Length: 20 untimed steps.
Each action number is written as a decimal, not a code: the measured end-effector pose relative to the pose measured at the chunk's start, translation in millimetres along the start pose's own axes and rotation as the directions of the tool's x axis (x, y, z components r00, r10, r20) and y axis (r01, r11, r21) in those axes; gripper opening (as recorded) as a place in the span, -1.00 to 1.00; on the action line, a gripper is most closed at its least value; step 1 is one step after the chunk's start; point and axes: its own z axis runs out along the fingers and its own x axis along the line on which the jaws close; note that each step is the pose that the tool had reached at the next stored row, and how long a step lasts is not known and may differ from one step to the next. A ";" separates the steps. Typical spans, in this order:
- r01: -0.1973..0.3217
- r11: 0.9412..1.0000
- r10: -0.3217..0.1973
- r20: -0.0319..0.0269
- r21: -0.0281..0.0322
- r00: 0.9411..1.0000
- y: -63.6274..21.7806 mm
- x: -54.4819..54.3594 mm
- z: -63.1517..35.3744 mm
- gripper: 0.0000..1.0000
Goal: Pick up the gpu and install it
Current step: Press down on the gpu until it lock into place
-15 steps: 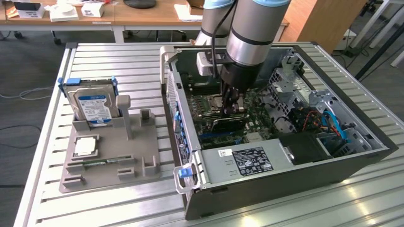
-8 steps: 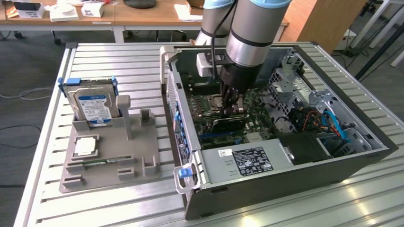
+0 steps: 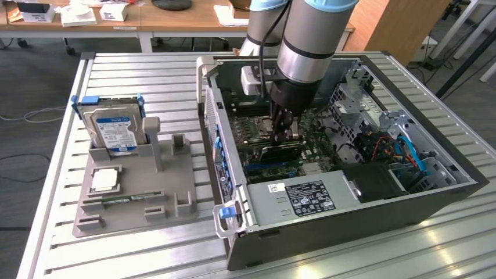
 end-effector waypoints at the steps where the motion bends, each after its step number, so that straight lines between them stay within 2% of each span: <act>1: 0.000 1.000 0.000 0.000 0.000 1.000 0.0 0.0 0.7 -0.79; 20: 0.000 1.000 0.000 0.000 0.000 1.000 0.0 0.1 3.5 -0.79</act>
